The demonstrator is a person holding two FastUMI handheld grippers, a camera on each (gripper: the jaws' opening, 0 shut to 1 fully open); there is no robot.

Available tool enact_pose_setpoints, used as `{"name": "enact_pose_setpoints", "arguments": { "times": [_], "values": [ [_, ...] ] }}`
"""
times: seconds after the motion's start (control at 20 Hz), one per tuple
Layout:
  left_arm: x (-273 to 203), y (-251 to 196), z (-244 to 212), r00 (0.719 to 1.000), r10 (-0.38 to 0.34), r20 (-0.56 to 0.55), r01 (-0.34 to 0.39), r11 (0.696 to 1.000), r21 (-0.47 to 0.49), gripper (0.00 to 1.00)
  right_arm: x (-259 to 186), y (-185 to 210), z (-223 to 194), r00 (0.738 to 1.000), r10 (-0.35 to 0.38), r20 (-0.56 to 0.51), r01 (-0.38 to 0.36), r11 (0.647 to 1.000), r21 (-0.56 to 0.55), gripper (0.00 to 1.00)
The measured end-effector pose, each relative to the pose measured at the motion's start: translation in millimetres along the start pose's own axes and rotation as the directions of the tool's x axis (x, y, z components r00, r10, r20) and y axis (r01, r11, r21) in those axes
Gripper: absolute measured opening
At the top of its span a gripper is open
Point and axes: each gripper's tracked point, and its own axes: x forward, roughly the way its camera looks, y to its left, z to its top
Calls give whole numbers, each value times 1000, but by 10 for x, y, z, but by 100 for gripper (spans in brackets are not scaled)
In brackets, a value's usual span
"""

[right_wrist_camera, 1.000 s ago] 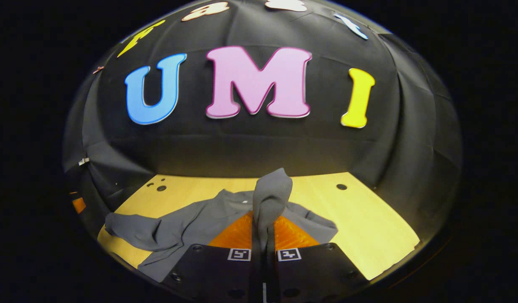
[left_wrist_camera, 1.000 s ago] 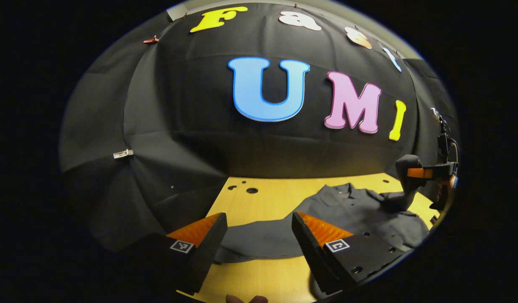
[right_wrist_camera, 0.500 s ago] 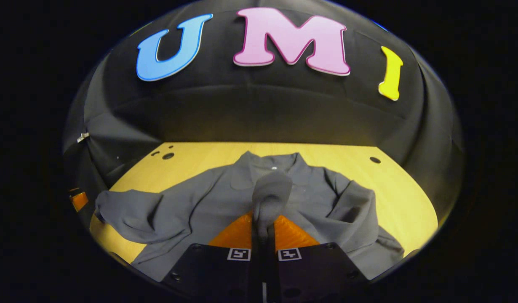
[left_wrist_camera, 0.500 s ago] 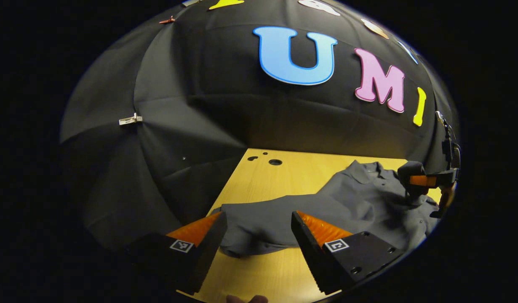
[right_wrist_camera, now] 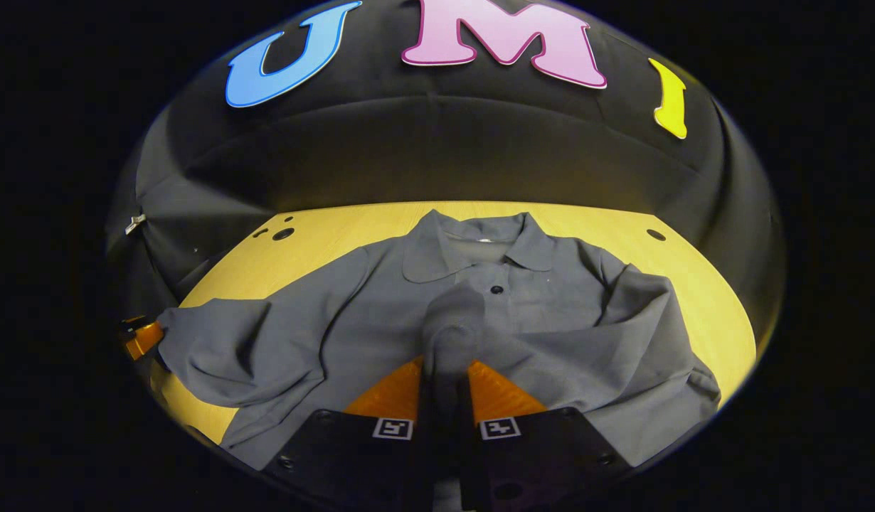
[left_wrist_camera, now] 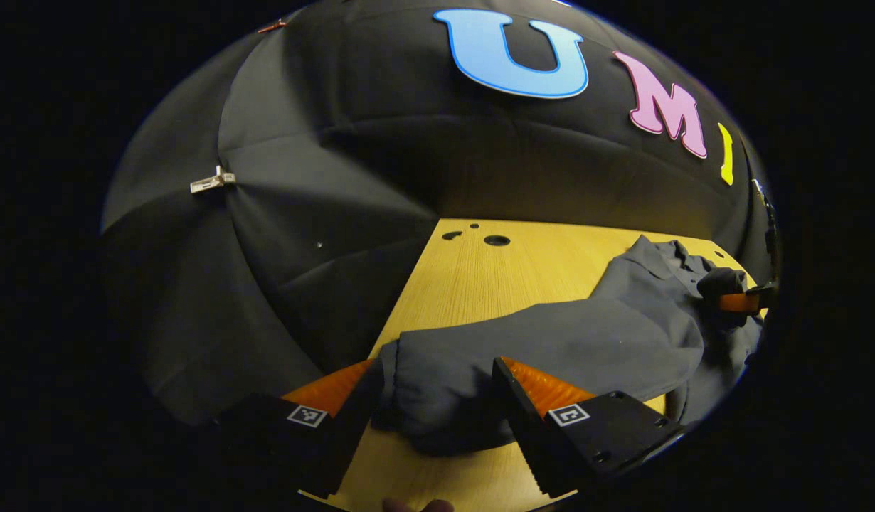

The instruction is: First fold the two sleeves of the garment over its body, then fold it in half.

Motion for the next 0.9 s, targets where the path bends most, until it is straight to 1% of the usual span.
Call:
{"name": "enact_pose_setpoints", "arguments": {
  "times": [0.05,0.1,0.15,0.2,0.25,0.35,0.5,0.55,0.6,0.65,0.7,0.75,0.8,0.9],
  "values": [
    [16,-7,-34,1000,-3,-13,3,1000,-4,97,-26,53,-28,1000,19,-11,-19,1000,0,18],
    [40,-7,-68,1000,-3,-22,3,1000,-10,97,-44,102,-46,999,34,-22,-34,999,-5,22],
    [63,-13,-95,999,-6,-33,6,1000,-16,97,-72,154,-53,998,49,-27,-50,999,-7,24],
    [79,-23,-123,999,-8,-41,8,1000,-19,97,-86,216,-71,997,72,-32,-72,997,0,37],
    [93,-31,-141,999,-10,-52,9,1000,-20,97,-120,286,-64,995,97,-35,-97,995,13,46],
    [127,-38,-205,997,-14,-75,12,1000,-24,97,-216,387,-30,990,138,-35,-137,990,35,57],
    [177,-71,-329,992,-18,-122,14,999,-33,97,-412,523,125,979,203,-9,-202,977,72,56],
    [207,-63,-318,994,-15,-111,12,1000,-26,96,-485,548,204,976,219,6,-219,973,78,48],
    [216,-58,-340,993,-10,-119,7,1000,-26,98,-556,528,285,974,225,23,-226,971,81,52],
    [201,-54,-334,993,-3,-115,0,1000,-25,97,-631,518,377,972,233,39,-236,968,86,71],
    [217,-71,-328,993,-2,-120,-1,1000,-26,97,-699,492,450,971,233,58,-238,967,91,74],
    [229,-116,-311,993,-17,-116,15,1000,-21,94,-765,446,532,971,228,75,-234,968,92,76],
    [266,-153,-310,992,-34,-121,33,999,-10,74,-828,378,587,972,219,88,-227,970,91,77],
    [278,-136,-275,992,-6,-130,7,1000,6,33,-922,223,646,975,198,98,-206,975,84,78]
  ]
}}
